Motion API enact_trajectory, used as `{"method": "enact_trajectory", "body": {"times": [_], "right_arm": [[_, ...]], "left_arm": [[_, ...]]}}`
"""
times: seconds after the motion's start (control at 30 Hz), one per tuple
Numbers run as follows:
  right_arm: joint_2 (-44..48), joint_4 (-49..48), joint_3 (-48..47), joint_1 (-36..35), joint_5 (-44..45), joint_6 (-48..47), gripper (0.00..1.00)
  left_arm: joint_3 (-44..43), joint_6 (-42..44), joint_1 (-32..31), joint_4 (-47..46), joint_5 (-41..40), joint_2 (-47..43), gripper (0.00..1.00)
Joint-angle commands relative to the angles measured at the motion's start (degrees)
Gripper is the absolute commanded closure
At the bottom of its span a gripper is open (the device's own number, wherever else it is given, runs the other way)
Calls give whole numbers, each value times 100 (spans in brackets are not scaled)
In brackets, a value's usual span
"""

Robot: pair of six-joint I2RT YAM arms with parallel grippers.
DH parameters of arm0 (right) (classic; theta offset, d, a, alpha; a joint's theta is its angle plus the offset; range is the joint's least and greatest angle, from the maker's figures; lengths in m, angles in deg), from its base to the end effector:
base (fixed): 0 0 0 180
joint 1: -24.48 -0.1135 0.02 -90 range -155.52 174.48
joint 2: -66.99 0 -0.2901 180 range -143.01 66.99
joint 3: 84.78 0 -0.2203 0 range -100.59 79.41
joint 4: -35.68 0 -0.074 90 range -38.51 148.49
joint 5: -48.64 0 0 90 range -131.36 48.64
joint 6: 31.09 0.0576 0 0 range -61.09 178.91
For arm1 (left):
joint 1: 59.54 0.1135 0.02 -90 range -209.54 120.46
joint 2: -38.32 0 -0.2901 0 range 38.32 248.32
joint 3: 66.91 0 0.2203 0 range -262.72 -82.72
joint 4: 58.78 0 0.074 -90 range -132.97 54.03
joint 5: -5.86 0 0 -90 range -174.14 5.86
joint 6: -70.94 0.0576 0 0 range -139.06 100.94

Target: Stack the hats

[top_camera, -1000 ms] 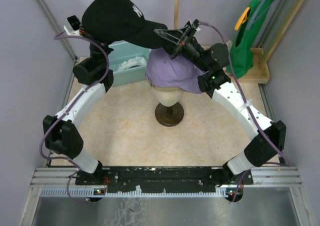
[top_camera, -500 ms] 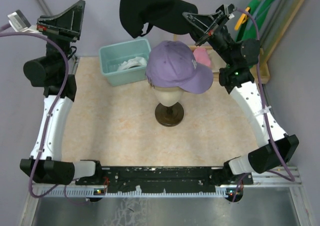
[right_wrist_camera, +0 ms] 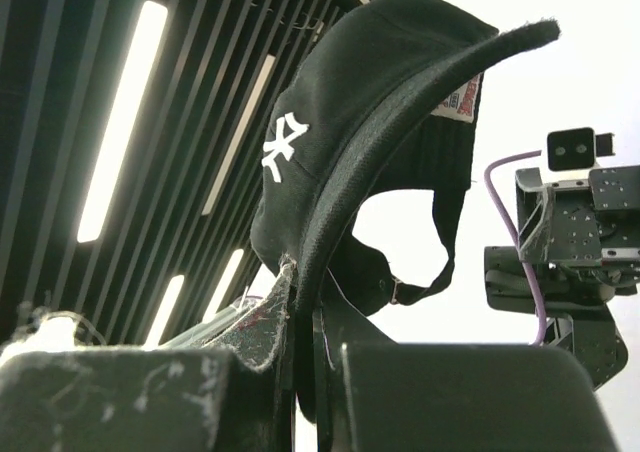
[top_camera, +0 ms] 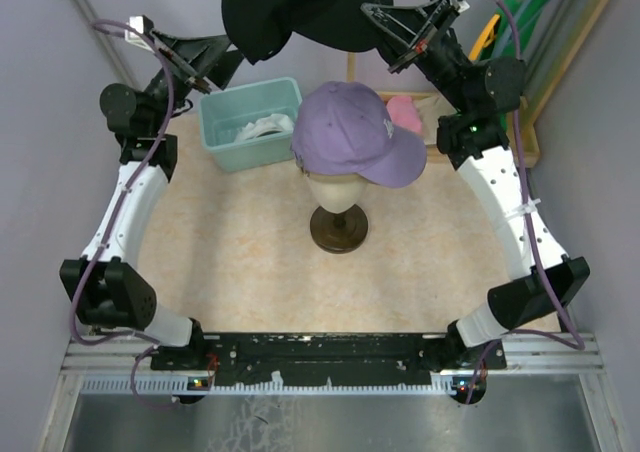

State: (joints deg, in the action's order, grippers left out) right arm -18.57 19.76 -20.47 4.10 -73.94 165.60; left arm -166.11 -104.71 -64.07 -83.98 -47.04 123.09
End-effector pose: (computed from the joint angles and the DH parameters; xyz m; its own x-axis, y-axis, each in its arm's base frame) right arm 0.2452 0.1242 0.6015 -0.8105 0.5600 -0.1720 -0.4616 -0.4296 0.7761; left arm 0.2956 -0.0583 0.5338 -0.4764 -0.7600 -0.4421 0.6739 0.0073 -0.7388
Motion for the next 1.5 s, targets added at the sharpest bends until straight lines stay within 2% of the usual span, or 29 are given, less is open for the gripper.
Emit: {"method": "enact_trajectory", "body": {"times": [0.0, 0.17, 0.3, 0.67, 0.97, 1.03, 1.1, 1.23, 1.3, 1.4, 1.47], "right_arm": [[-38, -124, -376, -10, -85, -96, 100], [-31, -275, -156, -35, -73, -108, 100], [-65, -372, -103, -92, -60, -98, 100], [-118, -511, 11, -129, -21, -80, 100], [22, -559, 280, -249, 4, -70, 100], [66, -558, 348, -284, 14, -78, 100], [103, -557, 407, -303, 23, -79, 100], [197, -569, 550, -308, 45, -88, 100], [251, -603, 615, -289, 45, -88, 100], [381, -620, 738, -95, 21, -76, 100], [496, -639, 839, 194, -82, 2, 100]], "left_arm": [[-446, -1004, -275, -569, 434, 66, 18], [-828, -1748, -529, -1122, 196, 425, 17], [-1243, -2042, -785, -1190, 221, 750, 17], [-1355, -2079, -1318, -1121, 47, 912, 17], [-1838, -2030, -1474, -1091, -227, 1206, 19], [-1913, -1990, -1500, -1062, -304, 1254, 25], [-1926, -1981, -1521, -1073, -386, 1291, 35], [-1802, -1967, -1528, -1126, -494, 1289, 65], [-1521, -1884, -1516, -1180, -592, 1183, 76], [-1123, -1714, -1366, -1188, -588, 1008, 86], [-763, -1703, -1190, -1262, -594, 833, 88]]}}
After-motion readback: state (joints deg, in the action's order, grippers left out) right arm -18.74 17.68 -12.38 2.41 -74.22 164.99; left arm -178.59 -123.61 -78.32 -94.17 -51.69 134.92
